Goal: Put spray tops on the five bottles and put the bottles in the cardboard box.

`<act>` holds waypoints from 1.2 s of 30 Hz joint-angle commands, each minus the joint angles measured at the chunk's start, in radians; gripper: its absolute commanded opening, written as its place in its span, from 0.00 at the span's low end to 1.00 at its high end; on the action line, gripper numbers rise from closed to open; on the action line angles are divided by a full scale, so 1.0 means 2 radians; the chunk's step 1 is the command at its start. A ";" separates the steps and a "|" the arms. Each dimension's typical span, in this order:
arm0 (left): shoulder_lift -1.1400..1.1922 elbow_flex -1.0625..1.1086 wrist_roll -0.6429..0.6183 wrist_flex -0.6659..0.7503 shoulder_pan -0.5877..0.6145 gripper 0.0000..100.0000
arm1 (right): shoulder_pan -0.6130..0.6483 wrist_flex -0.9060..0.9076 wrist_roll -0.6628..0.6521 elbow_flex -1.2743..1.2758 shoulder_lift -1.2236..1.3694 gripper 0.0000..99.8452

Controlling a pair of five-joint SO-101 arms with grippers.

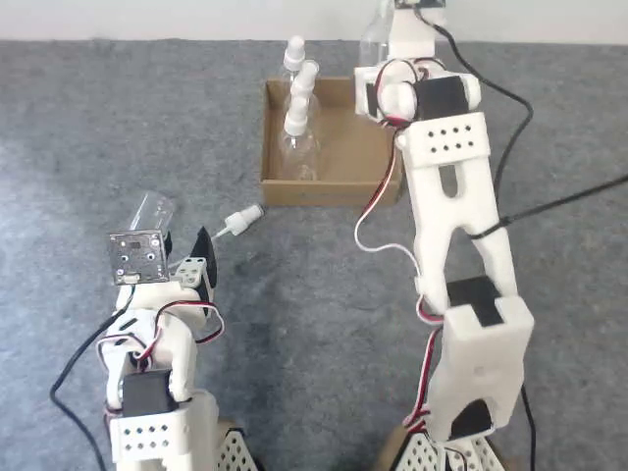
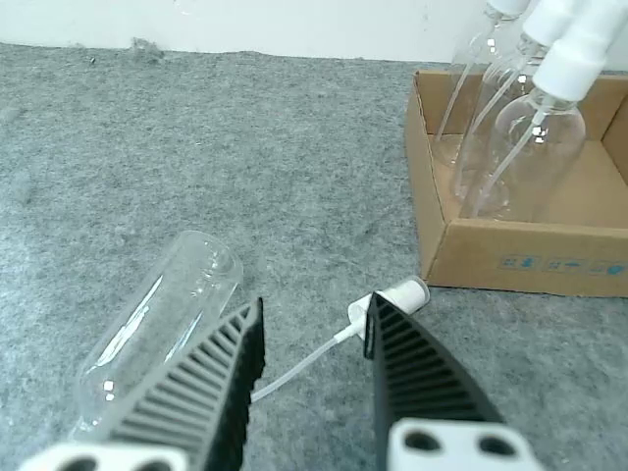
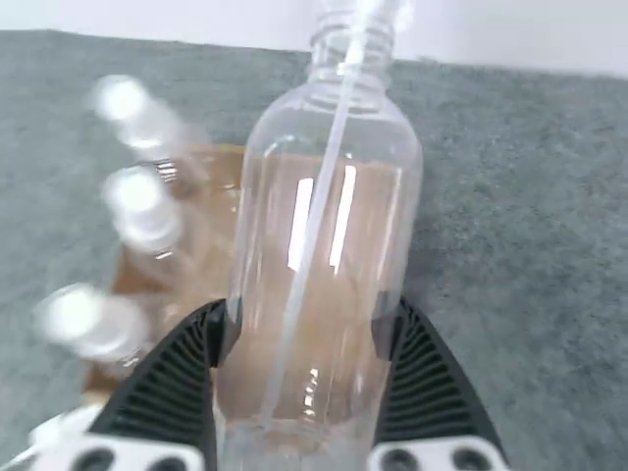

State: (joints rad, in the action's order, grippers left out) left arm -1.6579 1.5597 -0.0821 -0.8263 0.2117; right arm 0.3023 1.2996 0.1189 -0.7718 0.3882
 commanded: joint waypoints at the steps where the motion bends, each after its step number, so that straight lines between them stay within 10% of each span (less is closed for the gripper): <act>1: -0.006 -0.029 0.008 -0.002 0.002 0.16 | 0.038 0.034 0.005 -0.012 -0.076 0.01; 36: -0.006 -0.029 0.008 -0.002 0.002 0.16 | 0.205 0.228 -0.077 -0.009 -0.427 0.01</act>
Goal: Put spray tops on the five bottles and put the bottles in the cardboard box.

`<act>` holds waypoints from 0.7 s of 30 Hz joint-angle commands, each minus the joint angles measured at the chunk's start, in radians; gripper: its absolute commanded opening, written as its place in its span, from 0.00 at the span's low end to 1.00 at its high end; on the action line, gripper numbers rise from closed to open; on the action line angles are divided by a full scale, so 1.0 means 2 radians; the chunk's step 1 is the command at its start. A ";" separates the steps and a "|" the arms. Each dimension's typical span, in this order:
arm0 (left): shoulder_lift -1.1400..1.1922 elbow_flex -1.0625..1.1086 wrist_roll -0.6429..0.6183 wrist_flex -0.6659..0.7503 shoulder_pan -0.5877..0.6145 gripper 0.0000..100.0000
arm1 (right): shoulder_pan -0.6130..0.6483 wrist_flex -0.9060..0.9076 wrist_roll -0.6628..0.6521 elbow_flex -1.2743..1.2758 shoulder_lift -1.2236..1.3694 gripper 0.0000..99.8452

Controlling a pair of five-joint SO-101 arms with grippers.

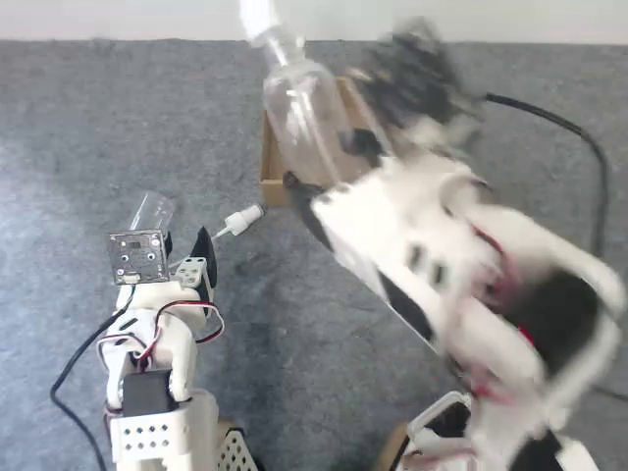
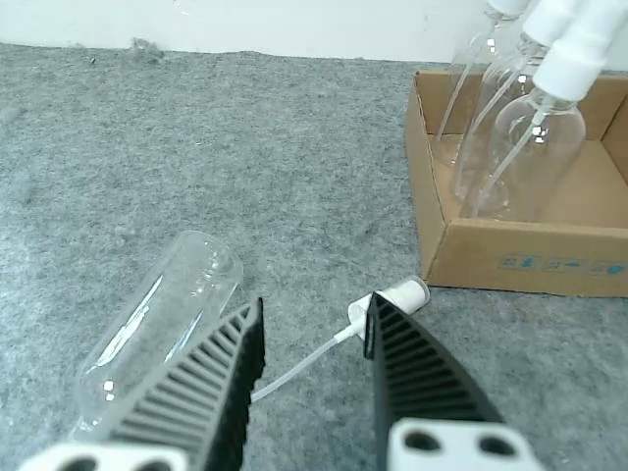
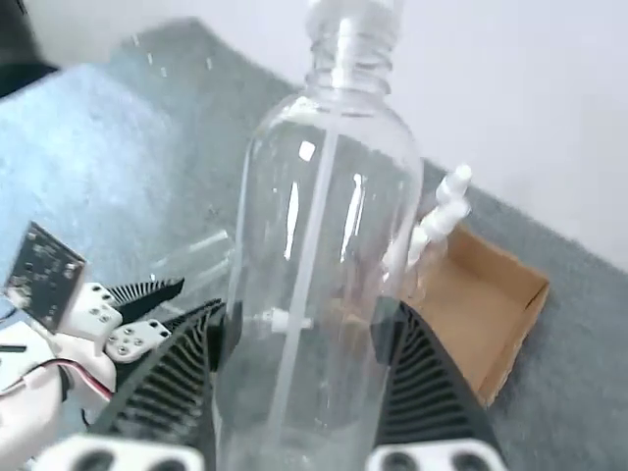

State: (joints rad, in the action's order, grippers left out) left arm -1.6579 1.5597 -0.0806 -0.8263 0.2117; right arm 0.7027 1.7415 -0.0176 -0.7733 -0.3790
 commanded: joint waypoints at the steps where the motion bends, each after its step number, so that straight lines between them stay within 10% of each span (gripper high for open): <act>1: -0.006 -0.029 0.007 -0.002 0.002 0.16 | 0.005 0.009 -0.008 -0.008 -0.053 0.01; 21: -0.006 -0.029 0.007 -0.002 0.002 0.16 | 0.003 0.025 -0.009 -0.008 -0.139 0.01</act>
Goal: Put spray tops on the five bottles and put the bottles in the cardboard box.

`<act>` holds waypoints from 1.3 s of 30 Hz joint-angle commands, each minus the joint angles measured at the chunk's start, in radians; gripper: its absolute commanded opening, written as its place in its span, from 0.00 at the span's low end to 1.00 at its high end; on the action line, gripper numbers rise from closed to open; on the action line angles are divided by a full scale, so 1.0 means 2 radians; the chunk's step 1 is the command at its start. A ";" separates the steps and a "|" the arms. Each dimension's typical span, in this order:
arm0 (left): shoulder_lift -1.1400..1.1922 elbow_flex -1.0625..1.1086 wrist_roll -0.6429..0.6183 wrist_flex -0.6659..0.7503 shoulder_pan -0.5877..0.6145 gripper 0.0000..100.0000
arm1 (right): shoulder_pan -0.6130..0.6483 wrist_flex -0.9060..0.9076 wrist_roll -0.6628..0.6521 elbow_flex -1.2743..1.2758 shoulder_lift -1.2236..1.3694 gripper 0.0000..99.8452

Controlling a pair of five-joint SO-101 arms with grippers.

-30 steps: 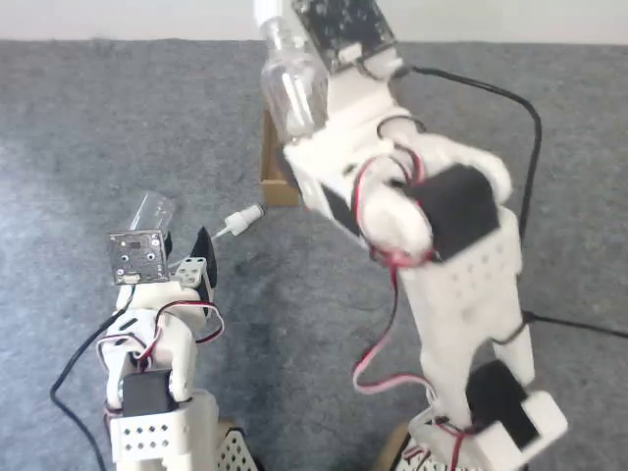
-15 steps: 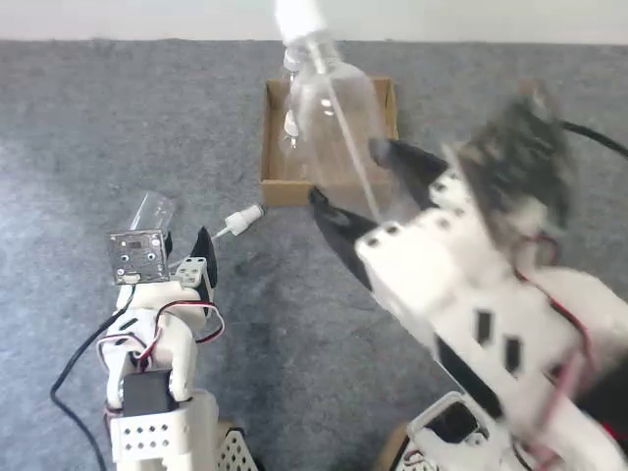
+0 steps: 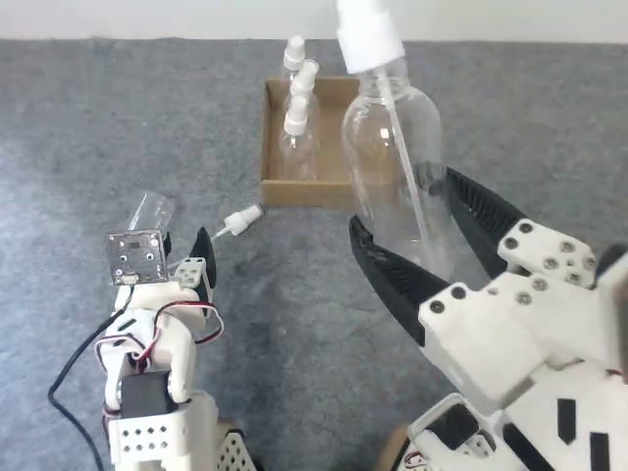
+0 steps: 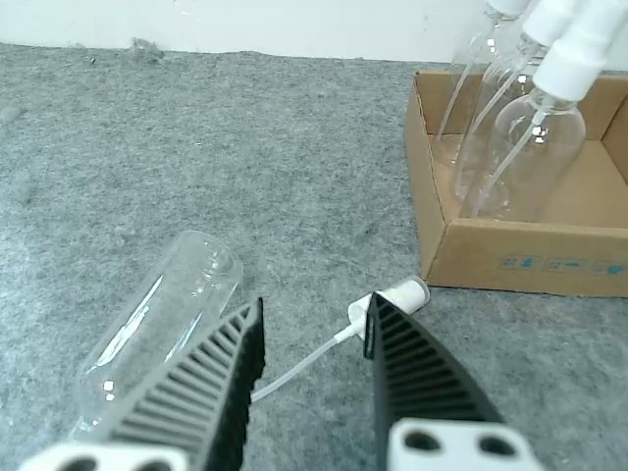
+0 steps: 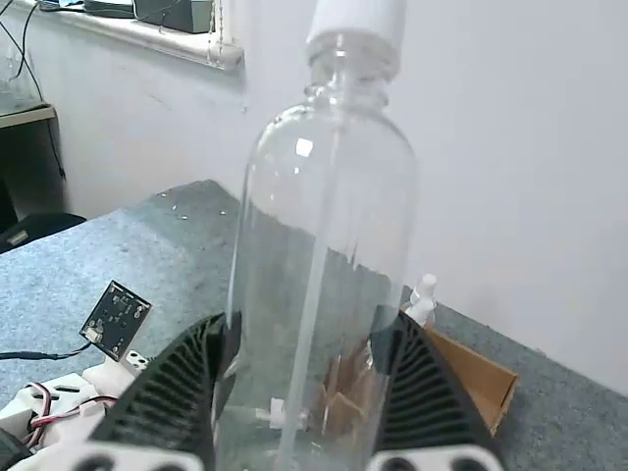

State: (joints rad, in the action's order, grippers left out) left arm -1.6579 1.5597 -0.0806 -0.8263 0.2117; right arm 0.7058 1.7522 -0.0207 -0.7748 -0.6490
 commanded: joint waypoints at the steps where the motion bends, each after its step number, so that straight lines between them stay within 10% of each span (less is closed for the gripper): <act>1: -0.006 -0.029 0.007 -0.002 0.002 0.16 | 0.001 0.020 -0.008 -0.007 -0.004 0.01; 15: -0.006 -0.029 0.007 -0.002 0.002 0.16 | -0.048 -0.011 -0.028 0.181 -0.103 0.01; 39: -0.006 -0.030 0.005 -0.002 0.002 0.16 | -0.069 -0.582 -0.032 0.885 -0.474 0.01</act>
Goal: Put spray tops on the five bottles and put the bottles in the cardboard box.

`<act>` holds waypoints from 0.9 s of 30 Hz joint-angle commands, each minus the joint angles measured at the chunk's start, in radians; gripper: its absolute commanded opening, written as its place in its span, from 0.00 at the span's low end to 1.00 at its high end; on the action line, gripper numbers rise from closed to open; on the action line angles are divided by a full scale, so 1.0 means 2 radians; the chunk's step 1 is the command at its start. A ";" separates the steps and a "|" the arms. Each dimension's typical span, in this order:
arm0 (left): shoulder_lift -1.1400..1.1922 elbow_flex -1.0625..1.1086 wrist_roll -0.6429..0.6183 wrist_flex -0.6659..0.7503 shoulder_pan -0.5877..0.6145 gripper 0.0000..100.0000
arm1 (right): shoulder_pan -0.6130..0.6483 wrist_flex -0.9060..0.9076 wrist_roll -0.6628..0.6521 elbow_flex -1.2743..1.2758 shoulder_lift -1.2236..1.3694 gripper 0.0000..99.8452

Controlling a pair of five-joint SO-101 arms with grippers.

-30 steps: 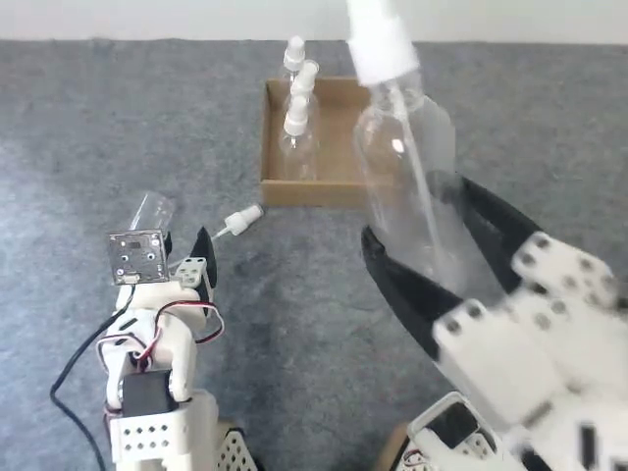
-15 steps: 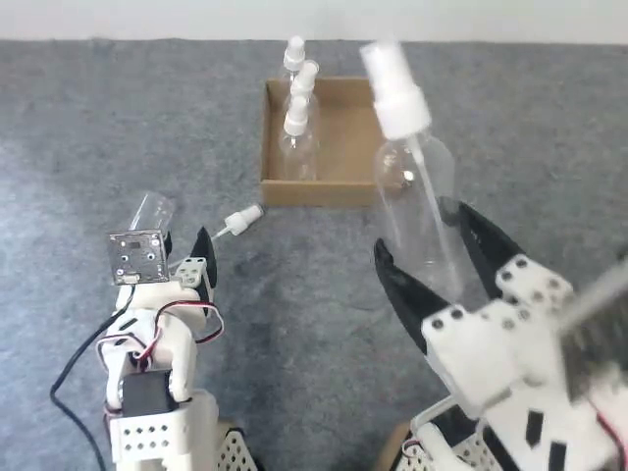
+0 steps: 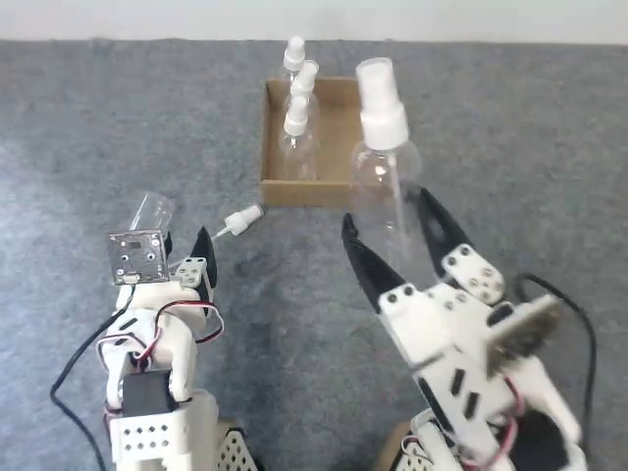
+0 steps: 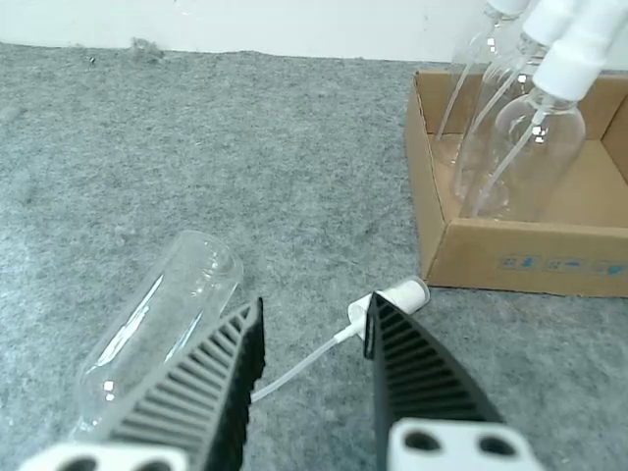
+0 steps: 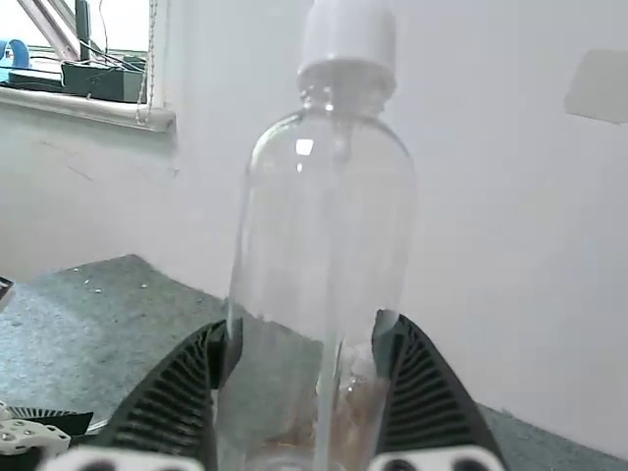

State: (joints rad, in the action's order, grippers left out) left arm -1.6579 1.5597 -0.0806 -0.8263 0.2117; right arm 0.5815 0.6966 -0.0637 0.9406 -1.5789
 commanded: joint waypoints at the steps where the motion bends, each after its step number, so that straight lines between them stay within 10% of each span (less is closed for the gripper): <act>1: -0.006 -0.030 0.004 -0.002 0.002 0.16 | -0.007 -0.066 -0.011 0.041 -0.010 0.01; 27: -0.006 -0.059 -0.073 0.000 0.068 0.16 | 0.187 -0.241 -0.012 0.304 -0.014 0.01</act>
State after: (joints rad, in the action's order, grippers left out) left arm -1.6579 1.5213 -0.2064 -0.8263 0.3437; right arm 0.9068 0.2440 -0.0637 1.5604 -1.5789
